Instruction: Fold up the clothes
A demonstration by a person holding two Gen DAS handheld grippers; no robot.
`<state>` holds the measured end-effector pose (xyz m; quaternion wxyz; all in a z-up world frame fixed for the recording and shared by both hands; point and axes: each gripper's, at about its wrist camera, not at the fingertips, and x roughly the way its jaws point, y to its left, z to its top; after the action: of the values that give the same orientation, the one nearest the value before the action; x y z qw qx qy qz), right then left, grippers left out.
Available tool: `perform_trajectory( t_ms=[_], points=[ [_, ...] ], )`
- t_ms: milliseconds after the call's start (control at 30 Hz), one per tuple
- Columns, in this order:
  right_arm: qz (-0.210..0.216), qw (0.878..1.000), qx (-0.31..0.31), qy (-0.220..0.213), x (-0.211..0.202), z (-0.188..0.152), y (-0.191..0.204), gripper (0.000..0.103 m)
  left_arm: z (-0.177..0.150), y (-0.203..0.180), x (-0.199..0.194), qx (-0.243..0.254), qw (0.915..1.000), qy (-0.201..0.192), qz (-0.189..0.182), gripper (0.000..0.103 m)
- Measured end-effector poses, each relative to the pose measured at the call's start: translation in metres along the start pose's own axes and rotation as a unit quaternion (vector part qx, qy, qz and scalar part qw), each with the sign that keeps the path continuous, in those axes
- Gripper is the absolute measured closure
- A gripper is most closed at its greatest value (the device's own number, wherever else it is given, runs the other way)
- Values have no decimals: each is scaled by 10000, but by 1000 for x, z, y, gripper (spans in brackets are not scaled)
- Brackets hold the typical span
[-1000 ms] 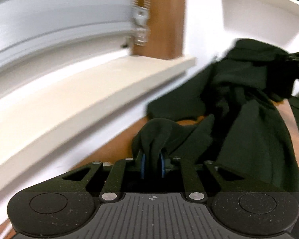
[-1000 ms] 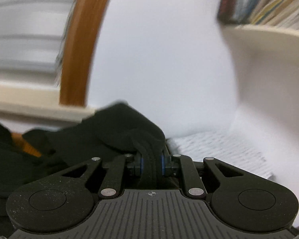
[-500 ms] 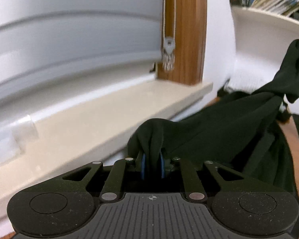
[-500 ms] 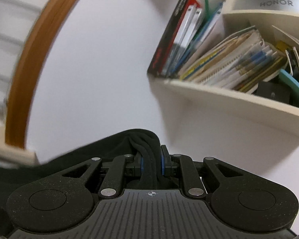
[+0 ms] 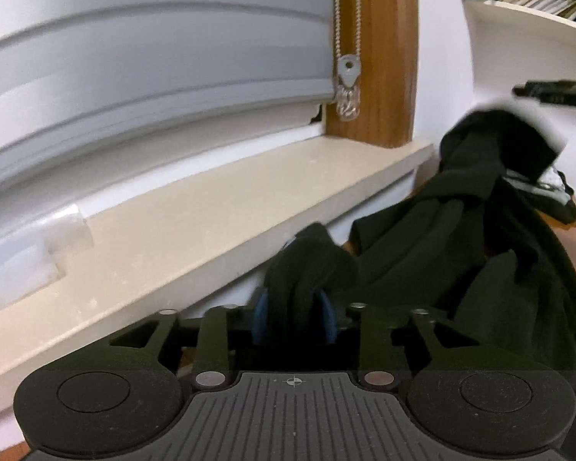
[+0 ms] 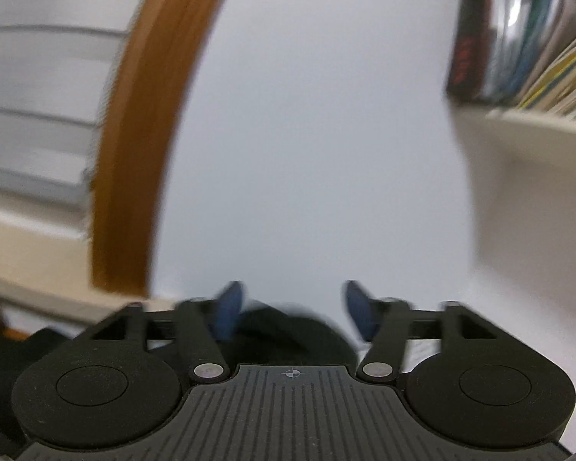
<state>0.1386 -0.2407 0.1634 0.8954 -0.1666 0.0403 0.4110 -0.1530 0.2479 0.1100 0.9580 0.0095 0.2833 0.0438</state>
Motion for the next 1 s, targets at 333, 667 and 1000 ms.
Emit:
perform_trajectory(
  t_ms=[333,667,1000],
  points=[
    [403,9957,577,594,-5,-51,-26,34,31,-65,19,523,9982,-11,-304,46],
    [1333,9765,1288,1097,0,-110,-17,34,64,-149,96,1037,9909,47,-853,36],
    [1696,9645,1651,1173,18,-118,-10,33,97,-224,190,1436,9851,145,-934,34]
  ],
)
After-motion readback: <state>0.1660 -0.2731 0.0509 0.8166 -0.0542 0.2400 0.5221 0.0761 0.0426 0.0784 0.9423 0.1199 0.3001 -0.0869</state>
